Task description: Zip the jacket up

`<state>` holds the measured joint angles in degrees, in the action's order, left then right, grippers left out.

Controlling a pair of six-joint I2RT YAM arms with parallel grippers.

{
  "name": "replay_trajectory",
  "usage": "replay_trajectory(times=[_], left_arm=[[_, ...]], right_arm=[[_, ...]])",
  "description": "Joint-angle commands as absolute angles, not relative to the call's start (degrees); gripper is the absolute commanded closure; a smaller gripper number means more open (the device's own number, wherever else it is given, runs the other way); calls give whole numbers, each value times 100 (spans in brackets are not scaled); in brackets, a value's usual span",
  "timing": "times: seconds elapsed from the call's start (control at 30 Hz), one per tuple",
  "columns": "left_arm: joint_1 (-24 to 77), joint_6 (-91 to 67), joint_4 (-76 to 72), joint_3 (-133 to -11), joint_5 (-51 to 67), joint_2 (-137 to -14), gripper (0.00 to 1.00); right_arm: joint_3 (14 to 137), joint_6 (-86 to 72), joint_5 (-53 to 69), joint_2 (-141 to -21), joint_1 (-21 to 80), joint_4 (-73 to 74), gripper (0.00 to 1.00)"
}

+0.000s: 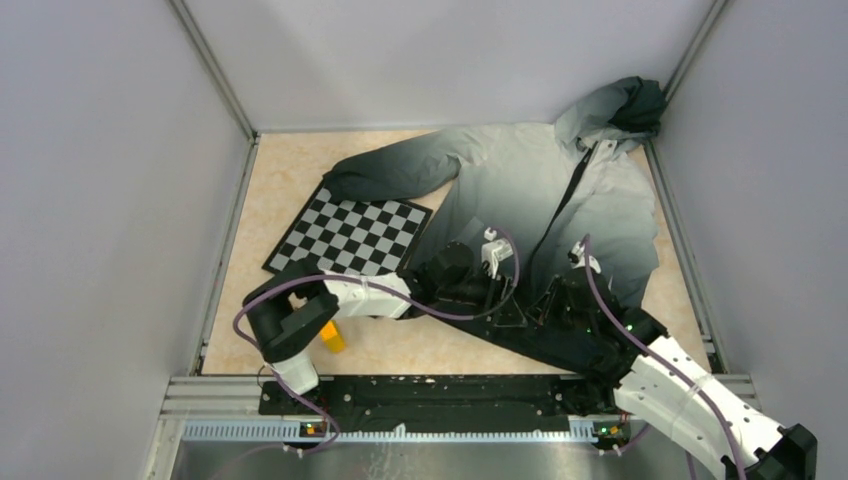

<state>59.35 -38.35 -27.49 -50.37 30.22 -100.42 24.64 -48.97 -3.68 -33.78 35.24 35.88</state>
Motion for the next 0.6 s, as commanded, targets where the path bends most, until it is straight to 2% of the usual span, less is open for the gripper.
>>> replay_trajectory(times=[0.0, 0.07, 0.13, 0.37, 0.57], left_arm=[[5765, -3513, -2323, -5006, 2841, -9275, 32], [5706, -3255, -1868, -5067, 2643, -9116, 25], [5704, -2922, -1225, -5293, 2385, -9129, 23], [5708, -2728, 406, -6106, 1790, -9737, 36], [5824, -2795, 1007, -6788, 1213, -10344, 36]], right_arm=[[2548, -4735, -587, -3486, 3551, 3312, 100], [2554, -4738, -581, -3540, 3551, 3323, 100], [2591, -4756, -592, -3656, 3551, 3390, 100], [2668, -4824, -767, -3821, 3553, 3497, 100], [2713, -4866, -865, -3815, 3551, 3569, 100]])
